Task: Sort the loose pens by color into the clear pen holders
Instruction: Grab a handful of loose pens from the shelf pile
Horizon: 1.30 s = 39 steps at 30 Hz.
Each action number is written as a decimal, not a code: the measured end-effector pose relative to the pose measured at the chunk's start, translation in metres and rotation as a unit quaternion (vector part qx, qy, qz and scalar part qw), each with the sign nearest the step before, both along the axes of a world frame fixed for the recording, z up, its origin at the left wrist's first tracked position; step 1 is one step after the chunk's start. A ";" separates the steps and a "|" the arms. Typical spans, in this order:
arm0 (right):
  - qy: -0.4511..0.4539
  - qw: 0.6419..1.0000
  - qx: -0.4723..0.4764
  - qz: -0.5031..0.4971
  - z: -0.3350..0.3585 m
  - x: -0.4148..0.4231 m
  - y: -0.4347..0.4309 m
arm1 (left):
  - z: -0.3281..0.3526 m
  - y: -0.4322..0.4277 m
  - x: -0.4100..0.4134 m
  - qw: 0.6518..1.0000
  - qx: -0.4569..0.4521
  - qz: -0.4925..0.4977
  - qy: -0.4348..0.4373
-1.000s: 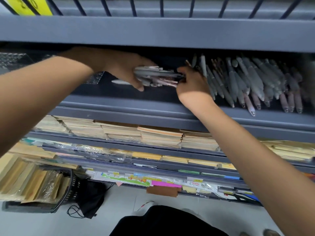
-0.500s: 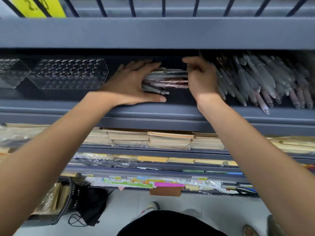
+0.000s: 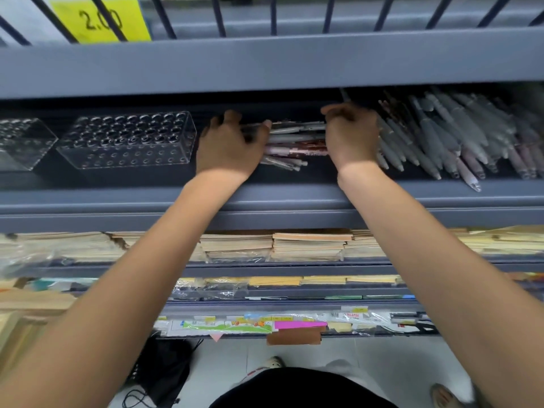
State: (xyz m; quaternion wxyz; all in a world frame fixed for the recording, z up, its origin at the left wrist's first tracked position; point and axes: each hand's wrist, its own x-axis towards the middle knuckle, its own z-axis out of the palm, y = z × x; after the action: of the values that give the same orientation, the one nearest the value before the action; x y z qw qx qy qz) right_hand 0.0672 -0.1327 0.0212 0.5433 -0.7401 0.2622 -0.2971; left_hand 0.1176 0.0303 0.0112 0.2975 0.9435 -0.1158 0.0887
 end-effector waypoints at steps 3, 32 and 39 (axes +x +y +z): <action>-0.016 0.999 0.045 -0.003 -0.002 0.002 0.006 | 0.000 -0.013 -0.001 0.998 -0.050 0.046 -0.001; -0.015 0.998 0.049 0.044 0.001 0.021 0.010 | 0.013 -0.010 0.016 0.980 -0.128 0.154 -0.004; -0.046 0.993 0.102 0.044 -0.004 0.020 0.005 | 0.038 -0.004 0.056 0.989 0.077 0.001 0.130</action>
State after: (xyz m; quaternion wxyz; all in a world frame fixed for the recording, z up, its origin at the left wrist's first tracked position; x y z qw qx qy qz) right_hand 0.0874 -0.1276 0.0173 0.6402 -0.6769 0.2334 -0.2784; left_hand 0.1733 0.0261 0.0494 0.2363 0.9672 -0.0820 -0.0433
